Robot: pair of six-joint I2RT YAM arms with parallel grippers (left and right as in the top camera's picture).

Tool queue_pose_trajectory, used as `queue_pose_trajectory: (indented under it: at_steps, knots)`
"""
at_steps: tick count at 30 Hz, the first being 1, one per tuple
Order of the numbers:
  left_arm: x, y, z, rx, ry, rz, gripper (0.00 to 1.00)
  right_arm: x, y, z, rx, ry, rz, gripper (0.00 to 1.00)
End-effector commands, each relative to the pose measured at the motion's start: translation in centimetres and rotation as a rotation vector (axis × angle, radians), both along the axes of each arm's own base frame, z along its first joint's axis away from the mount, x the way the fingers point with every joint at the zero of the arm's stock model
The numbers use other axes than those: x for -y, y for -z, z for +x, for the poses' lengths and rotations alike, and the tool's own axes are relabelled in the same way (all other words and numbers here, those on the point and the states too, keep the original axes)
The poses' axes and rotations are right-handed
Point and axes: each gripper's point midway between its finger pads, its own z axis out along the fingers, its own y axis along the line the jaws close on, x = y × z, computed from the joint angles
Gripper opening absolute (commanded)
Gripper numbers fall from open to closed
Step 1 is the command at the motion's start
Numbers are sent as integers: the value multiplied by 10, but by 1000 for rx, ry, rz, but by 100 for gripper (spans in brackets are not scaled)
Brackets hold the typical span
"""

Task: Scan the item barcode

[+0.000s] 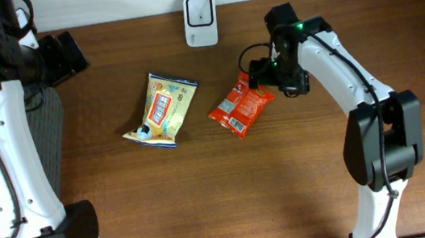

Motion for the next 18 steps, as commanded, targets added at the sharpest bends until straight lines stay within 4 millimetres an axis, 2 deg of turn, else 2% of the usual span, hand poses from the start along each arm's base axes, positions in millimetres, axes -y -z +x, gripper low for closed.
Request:
queue_pose_trajectory:
  at_steps: [1,3,6,12,14,15,17,18]
  knots:
    - [-3,-2,-1,7,-18,0,99,-21,21,-14,-48,-22,159,99]
    - [-3,-2,-1,7,-18,0,99,-16,36,-18,-80,72,176,99]
    - [-3,-2,-1,7,-18,0,99,-25,52,-16,-65,125,246,99]
    - [-3,-2,-1,7,-18,0,99,-38,75,3,-15,241,336,99]
    - [-3,-2,-1,7,-18,0,99,-37,82,5,-11,244,325,82]
    - [-3,-2,-1,7,-17,-1,99,-34,85,6,-7,252,311,70]
    - [-3,-2,-1,7,-18,0,99,-27,90,7,2,266,267,23]
    - [-3,-2,-1,7,-18,0,99,-26,90,8,9,258,261,4]
